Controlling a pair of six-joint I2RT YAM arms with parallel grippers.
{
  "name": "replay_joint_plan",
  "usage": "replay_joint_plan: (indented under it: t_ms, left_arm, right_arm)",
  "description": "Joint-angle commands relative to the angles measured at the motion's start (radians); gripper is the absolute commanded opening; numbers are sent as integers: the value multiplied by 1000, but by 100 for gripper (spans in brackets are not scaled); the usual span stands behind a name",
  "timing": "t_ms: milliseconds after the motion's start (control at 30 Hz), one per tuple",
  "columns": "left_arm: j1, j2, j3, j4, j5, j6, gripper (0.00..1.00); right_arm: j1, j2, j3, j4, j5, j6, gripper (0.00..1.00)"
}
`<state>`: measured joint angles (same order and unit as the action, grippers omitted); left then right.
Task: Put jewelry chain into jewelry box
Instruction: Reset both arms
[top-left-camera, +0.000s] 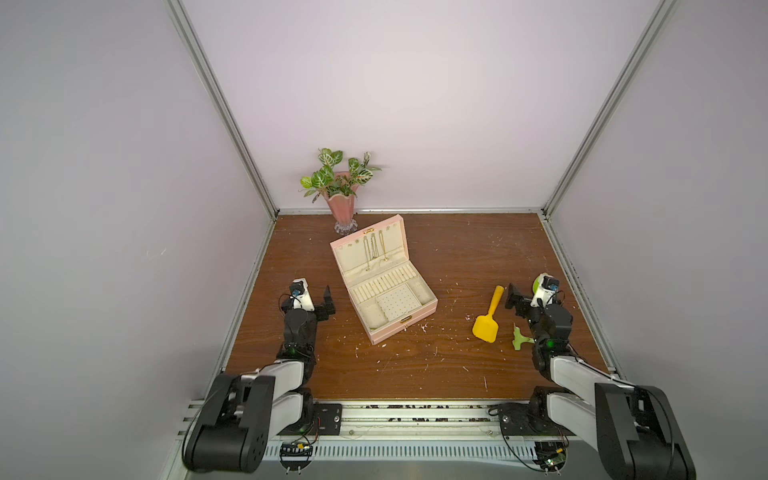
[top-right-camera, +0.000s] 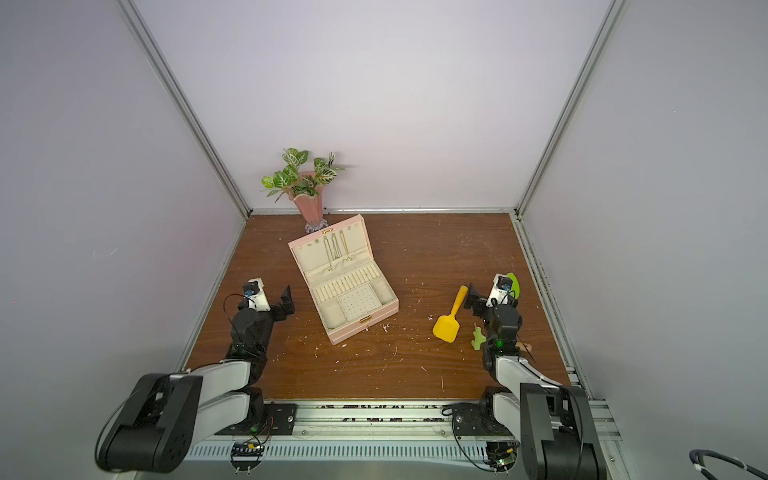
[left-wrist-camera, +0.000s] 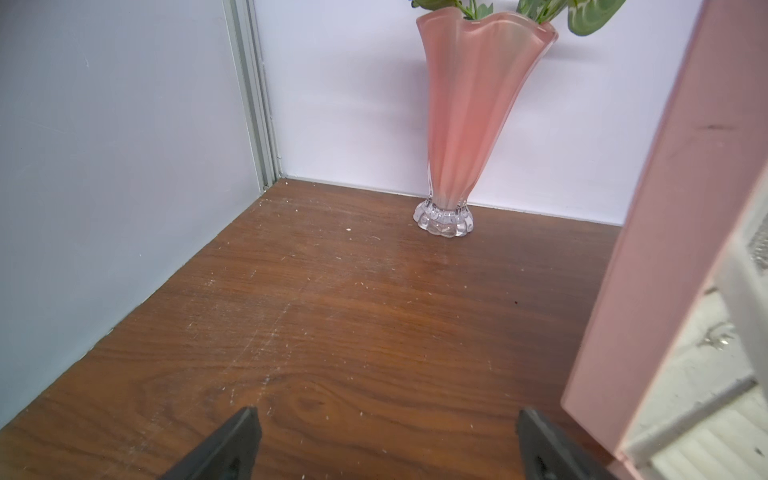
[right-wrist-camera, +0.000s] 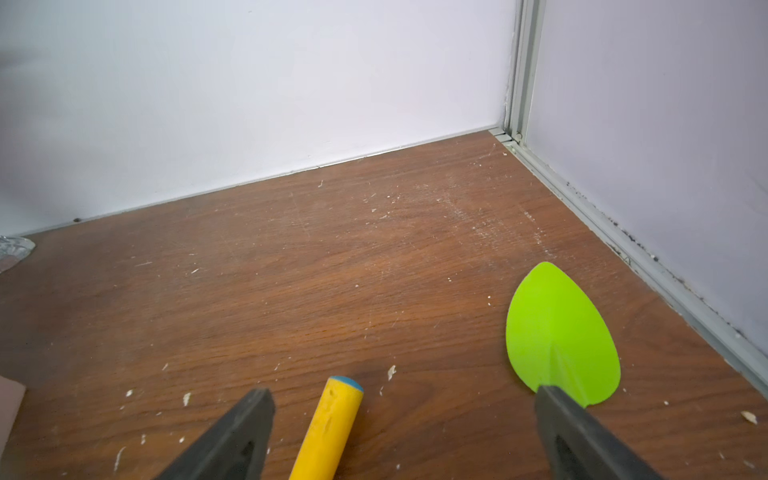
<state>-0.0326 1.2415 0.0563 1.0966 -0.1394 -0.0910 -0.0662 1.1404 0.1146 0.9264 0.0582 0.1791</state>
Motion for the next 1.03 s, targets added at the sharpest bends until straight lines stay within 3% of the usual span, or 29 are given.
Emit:
replay_joint_plan:
  t_ms: [0,133,233,367,467,1000]
  left_arm:
    - [19,155,26,288,32,50,98]
    - [18,307,77,361,139,100,98]
    - [20,291,171,148,61,66,98]
    - [20,288,166,144,55,64,98]
    - [20,284,165,147,56,65,98]
    - [17,286,165,148,55,66,98]
  right_arm:
    - [3,64,-30,282,-28,-98,99]
    - [15,187,-54,471,-82,-125,99]
    - [44,301,-22,532,-99,-157,99]
    - [94,406,40,536,-77,-207,99]
    - [100,397,121,350,-42,-196,99]
    - [98,399,105,384,-28,-192,99]
